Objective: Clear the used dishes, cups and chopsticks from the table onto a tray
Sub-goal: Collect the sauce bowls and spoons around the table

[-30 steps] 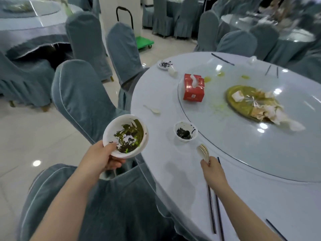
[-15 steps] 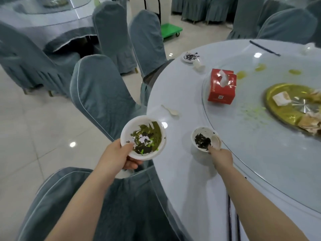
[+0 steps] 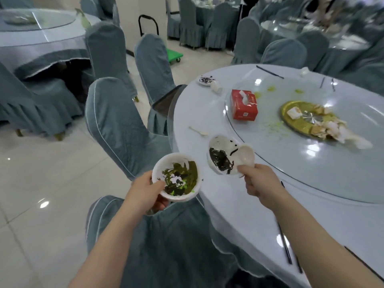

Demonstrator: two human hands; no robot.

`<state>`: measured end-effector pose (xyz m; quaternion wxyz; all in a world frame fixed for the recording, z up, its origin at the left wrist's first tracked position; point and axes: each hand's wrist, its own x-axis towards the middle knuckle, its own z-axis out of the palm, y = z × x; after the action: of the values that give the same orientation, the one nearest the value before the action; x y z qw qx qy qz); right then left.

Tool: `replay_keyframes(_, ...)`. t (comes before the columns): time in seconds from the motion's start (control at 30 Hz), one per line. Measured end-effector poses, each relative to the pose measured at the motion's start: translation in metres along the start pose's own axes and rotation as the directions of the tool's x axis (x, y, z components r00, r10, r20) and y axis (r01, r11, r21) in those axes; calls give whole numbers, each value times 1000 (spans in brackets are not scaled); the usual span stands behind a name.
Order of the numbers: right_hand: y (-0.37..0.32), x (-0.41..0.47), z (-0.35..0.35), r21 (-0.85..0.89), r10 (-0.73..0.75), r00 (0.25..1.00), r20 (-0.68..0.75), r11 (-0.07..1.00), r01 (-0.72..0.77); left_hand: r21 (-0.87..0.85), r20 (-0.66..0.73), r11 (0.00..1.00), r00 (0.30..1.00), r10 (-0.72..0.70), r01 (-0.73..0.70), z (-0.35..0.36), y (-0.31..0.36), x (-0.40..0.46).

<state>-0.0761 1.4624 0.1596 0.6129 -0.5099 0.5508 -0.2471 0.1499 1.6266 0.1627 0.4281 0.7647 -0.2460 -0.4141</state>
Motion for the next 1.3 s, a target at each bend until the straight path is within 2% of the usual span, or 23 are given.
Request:
replay_keyframes(0.1, 2, -63, 17, 2, -44, 999, -17, 999, 44, 73, 27, 990, 993, 118, -120, -9, -14, -22)
replay_keyframes(0.17, 4, -97, 25, -73, -65, 998, -23, 995, 63, 109, 54, 977, 983, 177, -182, -11, -20, -36)
replay_keyframes(0.3, 14, -150, 35, -274, -103, 994, -32, 958, 90, 167, 146, 949, 959, 244, -267, -9, -24, -62)
replay_keyframes(0.5, 35, -187, 32, -365, -201, 967, -154, 921, 134, 166, 282, 914, 906, 317, -371, 11, -22, -90)
replay_keyframes(0.73, 61, -202, 23, -363, -96, 971, -220, 932, 10, 104, 381, 891, 846, 374, -441, 30, -30, -113)
replay_keyframes(0.87, 68, -202, 25, -443, -88, 968, -236, 896, -26, 55, 352, 897, 850, 393, -438, 31, -44, -120)
replay_keyframes(0.97, 70, -203, 44, -504, -119, 977, -175, 863, 15, -2, 322, 926, 876, 358, -378, 19, -61, -124)
replay_keyframes(1.13, 60, -194, 88, -483, -169, 972, -166, 873, 69, -70, 293, 948, 903, 316, -309, -19, -60, -106)
replay_keyframes(1.3, 31, -173, 169, -398, -225, 965, -137, 905, 154, -117, 288, 957, 913, 290, -267, -98, -51, -72)
